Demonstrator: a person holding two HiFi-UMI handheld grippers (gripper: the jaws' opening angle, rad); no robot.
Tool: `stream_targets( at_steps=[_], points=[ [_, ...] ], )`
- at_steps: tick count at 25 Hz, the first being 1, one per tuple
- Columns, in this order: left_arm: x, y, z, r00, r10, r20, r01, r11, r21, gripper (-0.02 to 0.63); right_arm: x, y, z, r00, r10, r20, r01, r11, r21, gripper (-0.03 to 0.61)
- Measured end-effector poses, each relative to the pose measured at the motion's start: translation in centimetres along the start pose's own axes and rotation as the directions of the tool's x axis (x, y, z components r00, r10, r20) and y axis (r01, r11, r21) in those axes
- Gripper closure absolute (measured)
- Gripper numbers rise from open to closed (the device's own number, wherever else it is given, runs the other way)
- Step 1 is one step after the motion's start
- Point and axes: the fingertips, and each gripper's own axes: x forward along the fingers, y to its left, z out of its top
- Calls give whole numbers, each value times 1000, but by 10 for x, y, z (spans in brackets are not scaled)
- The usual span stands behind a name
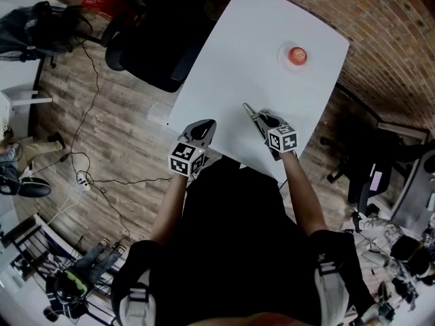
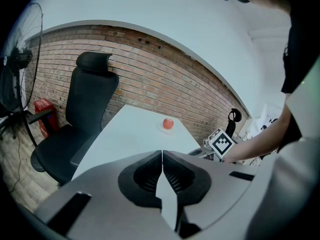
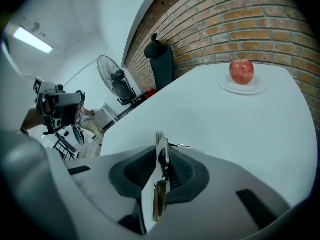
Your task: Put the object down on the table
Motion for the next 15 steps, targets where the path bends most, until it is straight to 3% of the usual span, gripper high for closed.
stream_targets(
  at_steps=[10, 15],
  points=[
    [3, -2, -2, 1000, -7, -9, 8, 1000, 11, 592, -1, -9, -8, 995, 58, 76, -71, 979, 193, 517],
    [3, -4, -2, 1000, -9, -17, 9, 1000, 12, 592, 0, -12, -12, 987, 108, 123, -141, 944, 297, 511]
  ],
)
